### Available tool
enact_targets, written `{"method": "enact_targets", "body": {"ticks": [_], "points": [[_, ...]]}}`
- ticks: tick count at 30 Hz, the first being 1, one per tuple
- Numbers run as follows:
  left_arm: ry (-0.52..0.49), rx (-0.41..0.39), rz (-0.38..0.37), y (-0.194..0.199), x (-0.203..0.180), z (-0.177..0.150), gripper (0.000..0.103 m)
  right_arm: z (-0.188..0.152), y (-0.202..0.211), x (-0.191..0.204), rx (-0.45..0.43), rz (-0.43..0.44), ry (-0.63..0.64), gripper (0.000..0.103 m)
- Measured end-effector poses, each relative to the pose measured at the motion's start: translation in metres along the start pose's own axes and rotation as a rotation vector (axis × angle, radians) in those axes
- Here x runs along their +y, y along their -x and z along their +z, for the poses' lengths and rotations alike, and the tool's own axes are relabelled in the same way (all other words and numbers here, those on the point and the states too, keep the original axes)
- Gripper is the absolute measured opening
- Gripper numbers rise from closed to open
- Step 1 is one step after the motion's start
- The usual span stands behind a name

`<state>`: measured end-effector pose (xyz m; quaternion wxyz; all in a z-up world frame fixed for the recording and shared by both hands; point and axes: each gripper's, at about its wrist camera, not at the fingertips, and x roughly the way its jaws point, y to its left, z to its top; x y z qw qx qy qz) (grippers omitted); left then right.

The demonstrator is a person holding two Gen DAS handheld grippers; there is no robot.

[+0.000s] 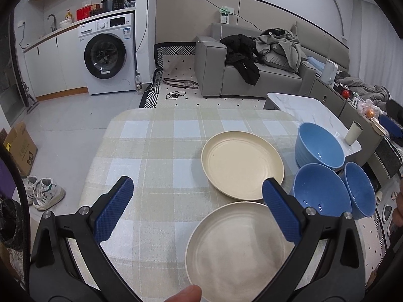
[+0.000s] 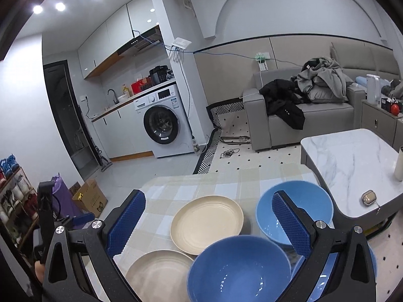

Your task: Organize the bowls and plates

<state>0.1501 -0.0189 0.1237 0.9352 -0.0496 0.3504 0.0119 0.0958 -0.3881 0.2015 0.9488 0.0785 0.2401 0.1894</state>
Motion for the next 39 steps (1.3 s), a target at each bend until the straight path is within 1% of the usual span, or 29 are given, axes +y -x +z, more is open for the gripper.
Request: {"method": "enact_targets", "body": {"ticks": [4, 6, 10, 13, 15, 23, 28, 33, 36, 39], "points": [[-0.002, 0.010, 0.006, -0.011, 0.001, 0.006, 0.102, 0.022, -0.011, -0.006, -0.001, -0.021, 0.018, 0.102], [-0.004, 0.015, 0.010, -0.017, 0.002, 0.010, 0.102, 0.033, -0.019, -0.009, 0.013, -0.005, 0.019, 0.102], [0.012, 0.021, 0.014, -0.030, 0.008, 0.019, 0.102, 0.052, -0.032, -0.012, 0.009, -0.007, 0.026, 0.102], [0.026, 0.025, 0.018, -0.041, 0.013, 0.025, 0.102, 0.061, -0.045, -0.017, 0.028, -0.002, 0.014, 0.102], [0.032, 0.035, 0.020, -0.049, 0.016, 0.028, 0.102, 0.062, -0.060, -0.016, 0.063, -0.001, 0.040, 0.102], [0.044, 0.083, 0.027, -0.090, 0.022, 0.040, 0.102, 0.048, -0.119, -0.011, 0.213, -0.005, 0.091, 0.102], [0.042, 0.116, 0.029, -0.117, 0.024, 0.043, 0.102, 0.033, -0.154, -0.015, 0.292, -0.029, 0.122, 0.102], [0.057, 0.152, 0.018, -0.144, 0.026, 0.043, 0.102, 0.017, -0.192, -0.019, 0.398, -0.056, 0.150, 0.101], [0.053, 0.176, 0.017, -0.159, 0.026, 0.041, 0.102, 0.008, -0.212, -0.019, 0.454, -0.060, 0.182, 0.095], [0.033, 0.186, 0.021, -0.172, 0.024, 0.040, 0.102, -0.002, -0.230, -0.018, 0.506, -0.058, 0.203, 0.087]]}}
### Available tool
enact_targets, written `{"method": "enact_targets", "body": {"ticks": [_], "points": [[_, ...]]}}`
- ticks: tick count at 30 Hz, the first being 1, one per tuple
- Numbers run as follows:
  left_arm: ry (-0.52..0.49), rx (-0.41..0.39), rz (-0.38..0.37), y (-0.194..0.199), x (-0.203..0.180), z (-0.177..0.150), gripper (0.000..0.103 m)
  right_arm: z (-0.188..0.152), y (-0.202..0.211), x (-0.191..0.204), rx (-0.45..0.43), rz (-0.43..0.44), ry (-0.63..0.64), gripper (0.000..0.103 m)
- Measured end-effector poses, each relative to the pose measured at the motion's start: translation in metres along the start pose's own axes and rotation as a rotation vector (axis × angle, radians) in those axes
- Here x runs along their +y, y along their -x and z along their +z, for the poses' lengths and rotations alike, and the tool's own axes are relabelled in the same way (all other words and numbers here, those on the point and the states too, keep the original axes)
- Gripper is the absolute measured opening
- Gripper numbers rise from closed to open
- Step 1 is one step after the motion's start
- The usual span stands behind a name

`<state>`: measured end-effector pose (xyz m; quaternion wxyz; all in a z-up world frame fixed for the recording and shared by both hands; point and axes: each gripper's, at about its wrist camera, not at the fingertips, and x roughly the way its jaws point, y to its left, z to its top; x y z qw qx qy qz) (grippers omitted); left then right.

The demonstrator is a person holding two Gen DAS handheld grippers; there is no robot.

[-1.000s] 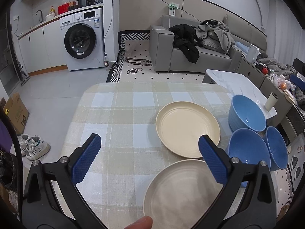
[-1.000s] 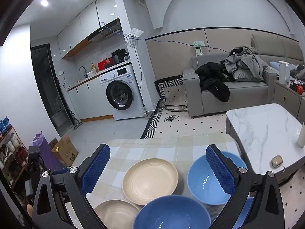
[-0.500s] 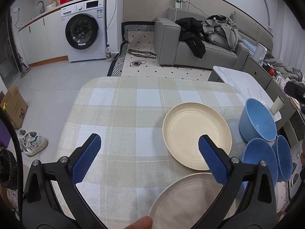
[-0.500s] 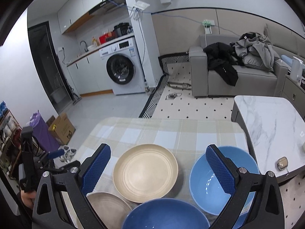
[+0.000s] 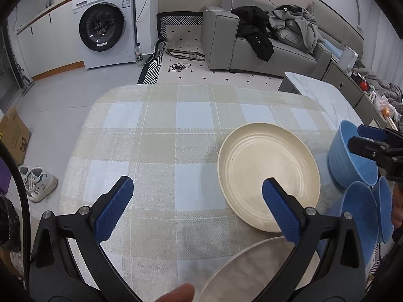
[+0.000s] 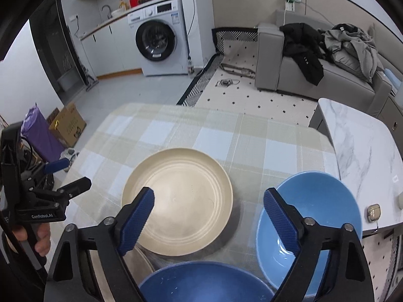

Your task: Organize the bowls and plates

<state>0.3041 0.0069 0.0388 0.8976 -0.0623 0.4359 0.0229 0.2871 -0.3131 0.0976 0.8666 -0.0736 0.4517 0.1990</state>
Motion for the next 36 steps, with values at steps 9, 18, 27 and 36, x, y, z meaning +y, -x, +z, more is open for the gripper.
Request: {"method": "enact_targets", "body": {"ticks": [9, 18, 27, 36], "points": [[-0.030, 0.062, -0.032, -0.038, -0.006, -0.003, 0.092, 0.000, -0.051, 0.012, 0.145, -0.023, 0.070, 0.076], [-0.054, 0.125, -0.044, -0.077, -0.017, -0.011, 0.081, -0.002, -0.097, 0.020, 0.270, -0.074, 0.133, 0.063], [-0.039, 0.171, -0.062, -0.107, -0.016, -0.016, 0.069, -0.006, -0.125, 0.015, 0.344, -0.153, 0.172, 0.056], [-0.084, 0.198, -0.025, -0.118, -0.023, -0.015, 0.048, -0.003, -0.130, 0.017, 0.336, -0.199, 0.212, 0.051]]}}
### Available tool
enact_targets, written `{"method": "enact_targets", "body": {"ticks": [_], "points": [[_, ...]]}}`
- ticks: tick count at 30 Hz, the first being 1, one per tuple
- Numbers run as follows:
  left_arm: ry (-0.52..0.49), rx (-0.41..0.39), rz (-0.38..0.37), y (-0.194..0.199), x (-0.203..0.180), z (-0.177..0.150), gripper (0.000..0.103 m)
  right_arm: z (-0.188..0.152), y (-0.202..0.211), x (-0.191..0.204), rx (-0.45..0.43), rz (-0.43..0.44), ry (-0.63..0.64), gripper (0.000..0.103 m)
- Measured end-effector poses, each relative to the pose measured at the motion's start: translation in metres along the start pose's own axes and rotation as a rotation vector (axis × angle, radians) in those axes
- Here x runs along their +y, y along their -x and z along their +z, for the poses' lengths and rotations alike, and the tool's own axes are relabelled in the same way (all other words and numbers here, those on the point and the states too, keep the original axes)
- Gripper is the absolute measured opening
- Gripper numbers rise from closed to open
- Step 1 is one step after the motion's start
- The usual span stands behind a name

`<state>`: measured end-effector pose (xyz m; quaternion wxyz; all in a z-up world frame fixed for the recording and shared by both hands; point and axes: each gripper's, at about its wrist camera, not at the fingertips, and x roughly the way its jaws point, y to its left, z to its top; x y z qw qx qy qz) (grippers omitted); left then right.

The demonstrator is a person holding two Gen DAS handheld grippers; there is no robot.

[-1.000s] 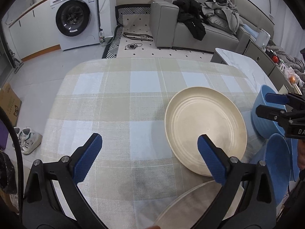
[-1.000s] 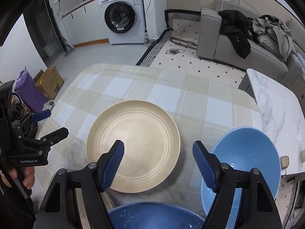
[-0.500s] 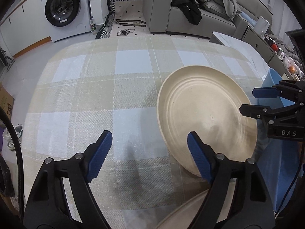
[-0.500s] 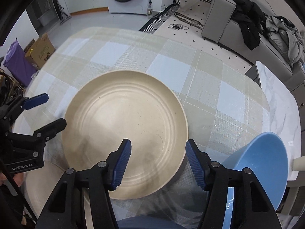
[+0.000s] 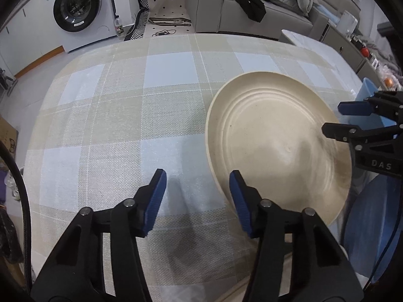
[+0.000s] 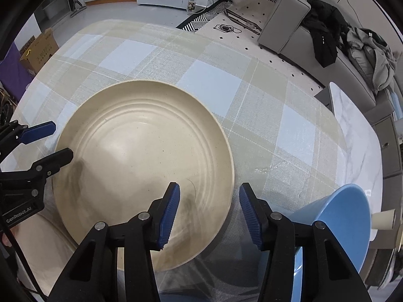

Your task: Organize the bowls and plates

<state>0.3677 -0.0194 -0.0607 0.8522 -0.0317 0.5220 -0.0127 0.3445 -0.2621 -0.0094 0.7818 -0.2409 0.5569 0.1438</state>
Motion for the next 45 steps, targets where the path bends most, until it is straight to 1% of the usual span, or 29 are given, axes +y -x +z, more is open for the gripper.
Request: {"method": "enact_targets", "body": {"ticks": [2, 8, 10, 12, 13, 14, 16, 17, 19, 21, 22, 23, 24, 27, 29, 36, 41, 45], "points": [[0.003, 0.005, -0.007, 0.000, 0.002, 0.000, 0.048, 0.001, -0.001, 0.002, 0.001, 0.004, 0.005, 0.051], [0.019, -0.007, 0.036, 0.004, 0.015, 0.000, 0.048, 0.002, -0.003, 0.004, 0.008, -0.003, 0.011, 0.051], [0.036, -0.008, 0.016, 0.004, 0.022, -0.001, 0.048, 0.002, -0.004, 0.004, 0.007, 0.004, 0.010, 0.051], [0.037, -0.011, 0.016, 0.005, 0.025, -0.002, 0.048, 0.002, -0.006, 0.006, 0.012, 0.019, 0.012, 0.047], [0.033, -0.014, 0.018, 0.005, 0.026, -0.003, 0.047, 0.002, -0.006, 0.008, 0.013, 0.018, 0.017, 0.044], [0.029, -0.017, 0.013, 0.006, 0.026, -0.004, 0.045, 0.002, -0.007, 0.010, 0.014, 0.015, 0.027, 0.038], [0.022, -0.017, -0.007, 0.006, 0.025, -0.005, 0.036, 0.001, -0.010, 0.012, 0.024, 0.021, 0.034, 0.034], [0.019, -0.018, -0.017, 0.007, 0.025, -0.006, 0.033, 0.000, -0.011, 0.013, 0.025, 0.017, 0.035, 0.031], [0.012, -0.021, -0.031, 0.009, 0.023, -0.007, 0.021, 0.000, -0.012, 0.013, 0.033, 0.012, 0.030, 0.026], [-0.002, -0.026, -0.035, 0.010, 0.020, -0.009, 0.015, -0.002, -0.014, 0.012, 0.045, 0.023, 0.024, 0.022], [-0.007, -0.032, -0.030, 0.010, 0.018, -0.009, 0.014, -0.003, -0.016, 0.011, 0.052, 0.025, 0.023, 0.021], [-0.012, -0.037, -0.028, 0.011, 0.017, -0.010, 0.013, -0.004, -0.016, 0.012, 0.056, 0.028, 0.026, 0.021], [-0.013, -0.038, -0.035, 0.011, 0.015, -0.010, 0.010, -0.005, -0.017, 0.013, 0.052, 0.027, 0.031, 0.021], [-0.007, -0.036, -0.019, 0.011, 0.014, -0.009, 0.009, -0.007, -0.013, 0.011, 0.035, 0.033, 0.022, 0.018], [0.013, -0.041, -0.021, 0.013, 0.016, -0.009, 0.009, -0.008, -0.011, 0.008, 0.023, 0.059, 0.003, 0.015], [0.032, -0.088, 0.001, 0.032, 0.016, -0.004, 0.008, -0.010, -0.001, 0.009, -0.025, 0.070, -0.013, 0.015], [0.056, -0.125, 0.000, 0.053, 0.018, -0.002, 0.008, -0.012, 0.018, 0.004, -0.095, 0.092, -0.036, 0.015], [0.061, -0.149, 0.007, 0.069, 0.018, -0.003, 0.008, -0.014, 0.034, 0.005, -0.146, 0.091, -0.045, 0.015]]}}
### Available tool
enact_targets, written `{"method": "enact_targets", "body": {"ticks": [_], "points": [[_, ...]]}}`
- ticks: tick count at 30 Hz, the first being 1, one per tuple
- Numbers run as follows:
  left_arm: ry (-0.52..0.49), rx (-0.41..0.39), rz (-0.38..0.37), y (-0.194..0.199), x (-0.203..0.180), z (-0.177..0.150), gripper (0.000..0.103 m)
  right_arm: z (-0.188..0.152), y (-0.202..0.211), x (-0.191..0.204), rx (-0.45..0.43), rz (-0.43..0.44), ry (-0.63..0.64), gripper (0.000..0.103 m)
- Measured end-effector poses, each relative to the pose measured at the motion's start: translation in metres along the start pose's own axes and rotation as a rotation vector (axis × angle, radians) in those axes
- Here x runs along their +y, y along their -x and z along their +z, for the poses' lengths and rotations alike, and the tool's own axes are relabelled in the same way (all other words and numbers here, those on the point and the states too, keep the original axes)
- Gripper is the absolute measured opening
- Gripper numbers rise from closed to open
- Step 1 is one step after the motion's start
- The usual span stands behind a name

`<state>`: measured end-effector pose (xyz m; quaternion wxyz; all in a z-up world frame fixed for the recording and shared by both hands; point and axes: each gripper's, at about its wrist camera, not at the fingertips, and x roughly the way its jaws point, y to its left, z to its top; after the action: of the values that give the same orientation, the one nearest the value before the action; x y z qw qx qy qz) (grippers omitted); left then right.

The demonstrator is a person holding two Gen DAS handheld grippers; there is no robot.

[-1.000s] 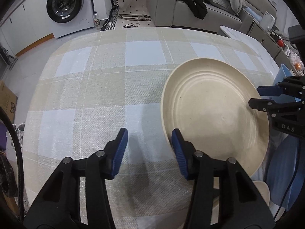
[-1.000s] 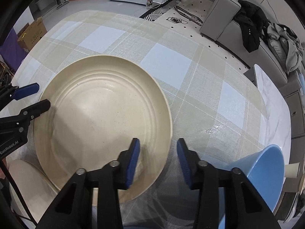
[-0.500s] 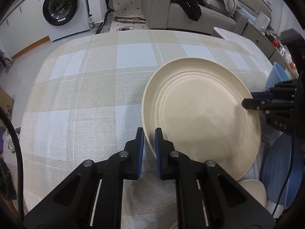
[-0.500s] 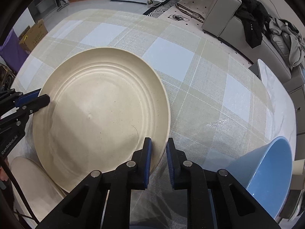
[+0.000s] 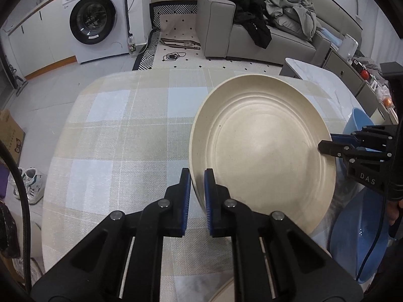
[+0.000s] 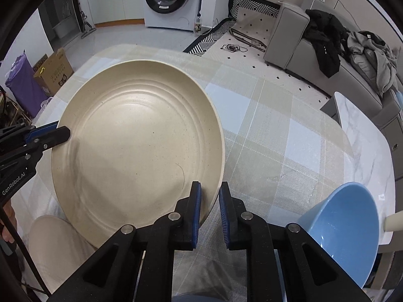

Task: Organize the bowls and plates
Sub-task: 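Lift the cream plate upward with the left tool, then carry the raised cream plate with both tools toward the other cream plates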

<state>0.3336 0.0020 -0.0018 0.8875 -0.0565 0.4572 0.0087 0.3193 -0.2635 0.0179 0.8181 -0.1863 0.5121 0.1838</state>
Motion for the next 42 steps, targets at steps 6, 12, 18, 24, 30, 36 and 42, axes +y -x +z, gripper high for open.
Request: {"method": "enact_targets", "body": {"ticks": [6, 12, 18, 24, 30, 36, 42], "points": [[0.001, -0.055, -0.001, 0.034, -0.001, -0.003, 0.008, -0.002, 0.026, 0.005, -0.070, 0.008, -0.009, 0.015], [0.008, -0.092, -0.001, 0.073, -0.002, -0.009, 0.008, -0.009, 0.058, 0.011, -0.141, 0.018, -0.012, 0.015], [0.012, -0.108, -0.016, 0.102, -0.004, -0.020, 0.008, -0.019, 0.084, 0.016, -0.185, 0.032, -0.016, 0.015], [0.000, -0.126, -0.012, 0.136, -0.009, -0.040, 0.008, -0.034, 0.104, 0.022, -0.217, 0.047, -0.024, 0.015], [-0.027, -0.144, -0.004, 0.168, -0.018, -0.067, 0.008, -0.053, 0.120, 0.030, -0.242, 0.055, -0.023, 0.015], [-0.023, -0.165, -0.006, 0.197, -0.020, -0.094, 0.008, -0.077, 0.134, 0.045, -0.264, 0.067, -0.015, 0.015], [-0.030, -0.166, -0.011, 0.214, -0.020, -0.119, 0.008, -0.096, 0.144, 0.052, -0.288, 0.080, -0.028, 0.015]]}}
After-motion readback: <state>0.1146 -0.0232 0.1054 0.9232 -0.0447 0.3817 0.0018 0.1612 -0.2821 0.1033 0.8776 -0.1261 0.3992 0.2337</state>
